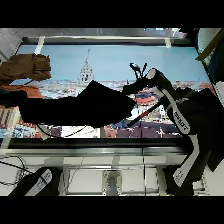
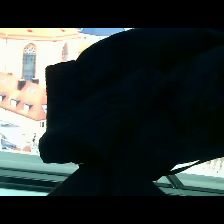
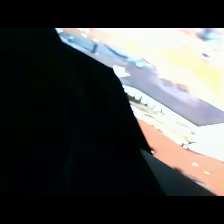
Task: Fold the clothes and pants, and hang the long-sleeved shirts on hangers.
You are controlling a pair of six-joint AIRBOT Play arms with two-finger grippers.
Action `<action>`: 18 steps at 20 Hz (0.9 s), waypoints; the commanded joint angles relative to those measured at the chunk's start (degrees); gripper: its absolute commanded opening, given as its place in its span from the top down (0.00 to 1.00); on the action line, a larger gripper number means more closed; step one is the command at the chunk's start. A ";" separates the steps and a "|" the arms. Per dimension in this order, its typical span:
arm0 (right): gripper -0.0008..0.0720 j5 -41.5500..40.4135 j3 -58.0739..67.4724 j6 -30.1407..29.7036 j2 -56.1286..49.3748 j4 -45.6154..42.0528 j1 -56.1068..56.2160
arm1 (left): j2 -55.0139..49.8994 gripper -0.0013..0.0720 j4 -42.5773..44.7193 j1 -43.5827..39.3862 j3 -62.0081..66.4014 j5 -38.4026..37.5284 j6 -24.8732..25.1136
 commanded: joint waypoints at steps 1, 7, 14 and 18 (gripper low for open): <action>0.36 1.86 3.39 -0.02 -3.48 -0.44 2.99 | 0.15 0.97 0.20 0.02 -0.02 -0.28 0.00; 0.99 4.26 6.40 1.60 -6.75 -8.50 5.75 | -0.28 0.97 0.22 0.02 -0.04 -0.09 0.04; 0.98 20.13 23.78 7.67 -1.18 -15.04 -3.13 | -0.39 0.97 0.46 0.04 -0.02 7.52 0.26; 0.98 31.30 24.02 7.65 12.35 -15.82 -8.33 | -0.15 0.97 -2.16 0.02 -0.02 11.45 0.24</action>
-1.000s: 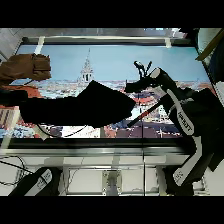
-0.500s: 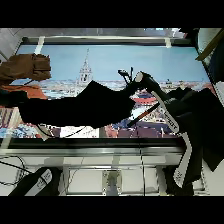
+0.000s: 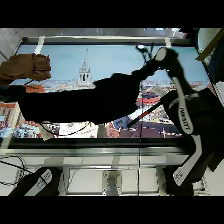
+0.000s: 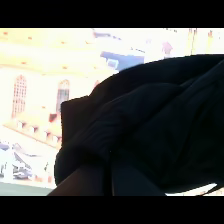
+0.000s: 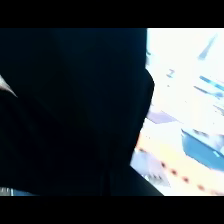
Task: Fold the clothes and pants, and hang the long-sleeved shirts on hangers.
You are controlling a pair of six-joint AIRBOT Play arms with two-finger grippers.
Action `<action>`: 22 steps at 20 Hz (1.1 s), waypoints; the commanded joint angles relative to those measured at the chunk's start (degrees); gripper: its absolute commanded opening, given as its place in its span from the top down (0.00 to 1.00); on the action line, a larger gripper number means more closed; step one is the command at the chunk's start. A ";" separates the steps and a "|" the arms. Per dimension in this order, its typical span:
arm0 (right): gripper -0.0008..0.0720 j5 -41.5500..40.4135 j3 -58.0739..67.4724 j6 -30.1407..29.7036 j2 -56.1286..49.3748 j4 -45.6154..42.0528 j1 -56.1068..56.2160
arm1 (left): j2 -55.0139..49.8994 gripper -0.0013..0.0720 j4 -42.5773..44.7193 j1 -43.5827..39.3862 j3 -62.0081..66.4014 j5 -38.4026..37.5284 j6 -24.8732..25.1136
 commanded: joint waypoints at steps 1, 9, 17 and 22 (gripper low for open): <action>0.98 14.34 1.86 0.44 10.60 -1.31 -3.65 | 0.48 0.97 -2.99 0.04 0.02 4.33 0.07; 0.98 22.29 -6.47 6.99 25.07 -0.68 0.13 | 2.97 0.97 1.81 5.14 -0.07 3.85 0.04; 0.30 7.63 -15.63 7.15 14.36 -6.14 0.48 | -1.84 0.97 6.03 5.92 -7.06 3.98 0.02; 0.32 13.57 -15.82 9.29 12.13 -13.25 -3.69 | -1.49 0.97 6.25 11.56 -7.78 3.76 0.04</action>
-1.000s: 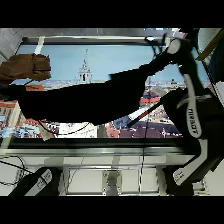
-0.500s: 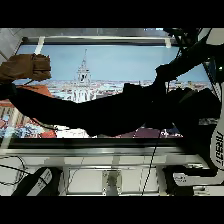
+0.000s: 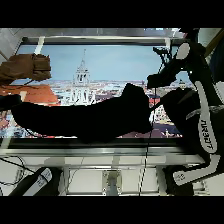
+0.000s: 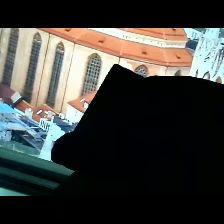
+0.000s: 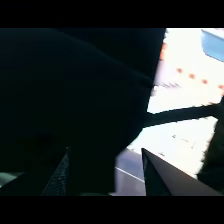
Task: Fold the clothes and pants, and hang the long-sleeved shirts on hangers.
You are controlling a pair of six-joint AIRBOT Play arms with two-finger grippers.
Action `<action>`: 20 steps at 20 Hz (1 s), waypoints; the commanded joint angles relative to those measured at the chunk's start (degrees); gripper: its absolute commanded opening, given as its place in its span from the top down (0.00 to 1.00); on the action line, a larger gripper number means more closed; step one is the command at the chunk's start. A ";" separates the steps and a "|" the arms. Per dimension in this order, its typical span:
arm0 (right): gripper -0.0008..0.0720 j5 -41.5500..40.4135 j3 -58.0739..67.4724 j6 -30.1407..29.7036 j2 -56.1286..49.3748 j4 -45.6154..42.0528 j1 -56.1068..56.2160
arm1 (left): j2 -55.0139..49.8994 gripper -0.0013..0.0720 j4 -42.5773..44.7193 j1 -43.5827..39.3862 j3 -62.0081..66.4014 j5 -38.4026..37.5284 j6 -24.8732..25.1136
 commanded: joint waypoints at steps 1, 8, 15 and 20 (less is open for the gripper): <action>0.32 5.92 -1.55 0.00 -1.07 -2.97 -3.10 | 0.15 0.97 0.81 4.85 -0.66 -0.46 0.00; 0.38 -11.10 -39.80 -6.03 12.00 14.23 -4.50 | 0.74 0.97 0.74 10.91 -0.68 -2.51 0.02; 0.37 -31.19 -59.04 -14.60 14.64 32.52 -0.61 | 0.66 0.97 -2.97 10.91 -0.68 -2.43 0.02; 0.65 -37.09 -58.71 -14.69 14.36 32.63 2.97 | 0.66 0.97 -3.82 10.91 -0.68 -2.32 0.04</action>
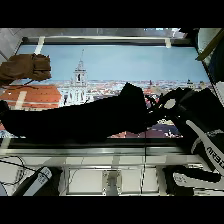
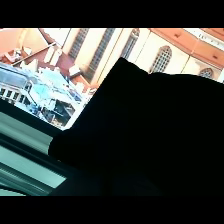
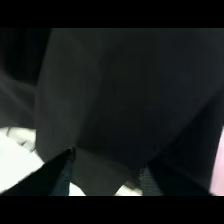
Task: Fold the clothes and pants, and hang the long-sleeved shirts on hangers.
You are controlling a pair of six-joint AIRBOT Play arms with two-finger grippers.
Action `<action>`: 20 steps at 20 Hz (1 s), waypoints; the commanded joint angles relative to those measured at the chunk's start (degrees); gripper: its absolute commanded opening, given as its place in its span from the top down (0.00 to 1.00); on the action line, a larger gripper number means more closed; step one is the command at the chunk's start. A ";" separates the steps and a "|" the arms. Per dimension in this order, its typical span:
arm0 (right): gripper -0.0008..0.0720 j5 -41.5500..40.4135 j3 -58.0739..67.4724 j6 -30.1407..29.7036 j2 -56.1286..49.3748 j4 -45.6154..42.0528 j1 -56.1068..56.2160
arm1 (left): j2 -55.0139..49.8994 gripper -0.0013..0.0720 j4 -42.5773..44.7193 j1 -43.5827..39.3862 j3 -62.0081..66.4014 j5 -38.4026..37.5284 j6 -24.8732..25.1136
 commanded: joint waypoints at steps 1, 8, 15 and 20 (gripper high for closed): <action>0.96 -3.48 -0.35 -0.94 0.37 1.70 1.51 | -0.02 0.97 -0.66 0.07 0.00 0.28 0.02; 0.98 10.82 15.28 0.52 12.94 -8.00 -6.84 | 0.00 0.97 -0.70 0.07 0.00 9.03 -0.04; 0.98 -6.43 31.61 5.16 11.37 -13.05 -11.98 | -0.37 0.97 -5.73 0.07 0.00 26.01 -7.85; 0.98 -16.15 39.65 13.55 -7.28 -11.67 -12.09 | -2.75 0.97 -0.26 1.25 -0.02 26.45 -12.15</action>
